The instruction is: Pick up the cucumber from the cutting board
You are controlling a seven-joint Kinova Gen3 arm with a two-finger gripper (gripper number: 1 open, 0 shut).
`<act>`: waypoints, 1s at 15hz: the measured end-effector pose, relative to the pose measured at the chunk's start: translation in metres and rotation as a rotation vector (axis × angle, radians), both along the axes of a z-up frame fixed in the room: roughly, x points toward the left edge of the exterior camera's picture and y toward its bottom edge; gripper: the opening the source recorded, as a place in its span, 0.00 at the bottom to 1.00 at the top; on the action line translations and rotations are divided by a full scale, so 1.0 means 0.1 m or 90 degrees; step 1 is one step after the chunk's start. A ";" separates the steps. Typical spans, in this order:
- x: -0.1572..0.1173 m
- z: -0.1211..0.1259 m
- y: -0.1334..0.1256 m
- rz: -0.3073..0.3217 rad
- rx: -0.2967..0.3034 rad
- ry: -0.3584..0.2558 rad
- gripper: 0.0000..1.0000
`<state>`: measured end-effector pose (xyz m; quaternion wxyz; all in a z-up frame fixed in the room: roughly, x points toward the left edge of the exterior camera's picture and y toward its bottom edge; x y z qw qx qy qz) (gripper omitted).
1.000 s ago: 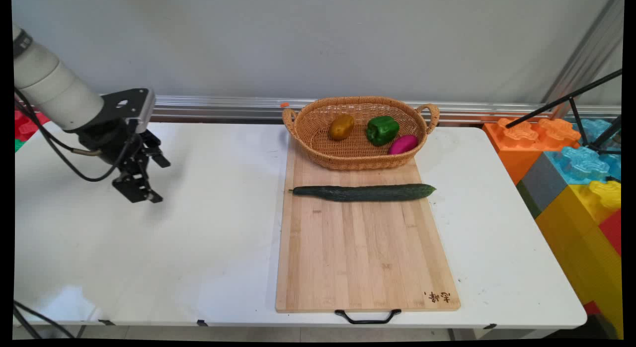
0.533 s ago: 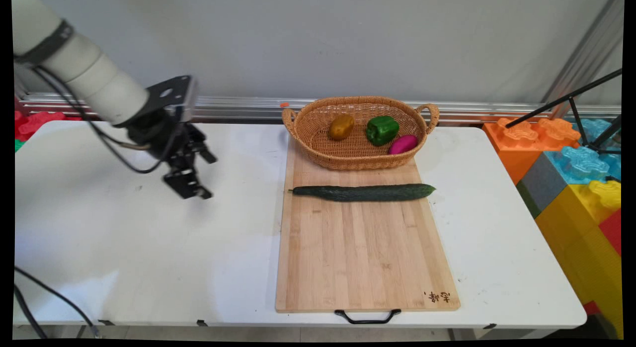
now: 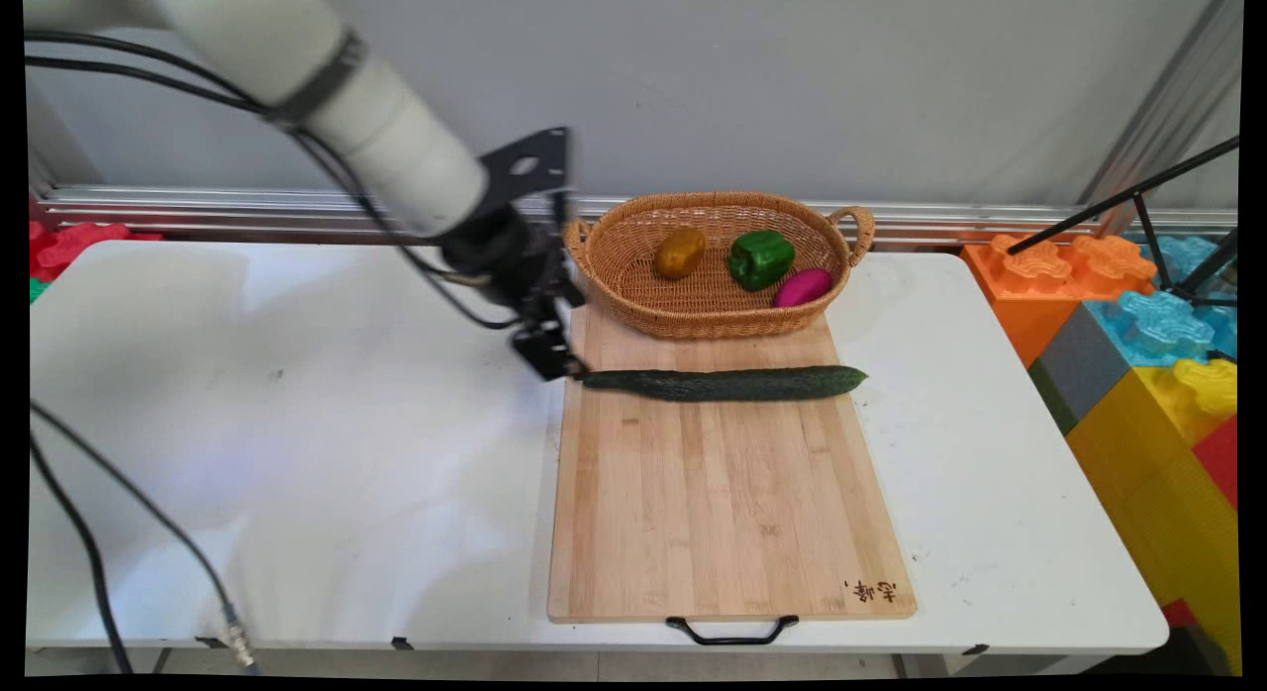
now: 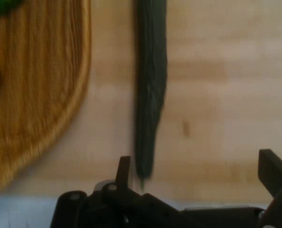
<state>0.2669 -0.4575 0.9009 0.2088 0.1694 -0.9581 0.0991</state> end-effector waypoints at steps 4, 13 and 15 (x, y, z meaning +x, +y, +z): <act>-0.48 -0.20 -0.26 -0.025 -0.046 -0.005 1.00; -0.96 -0.96 -0.48 -0.061 -0.086 -0.036 1.00; -1.01 -1.08 -0.48 -0.063 -0.091 -0.042 1.00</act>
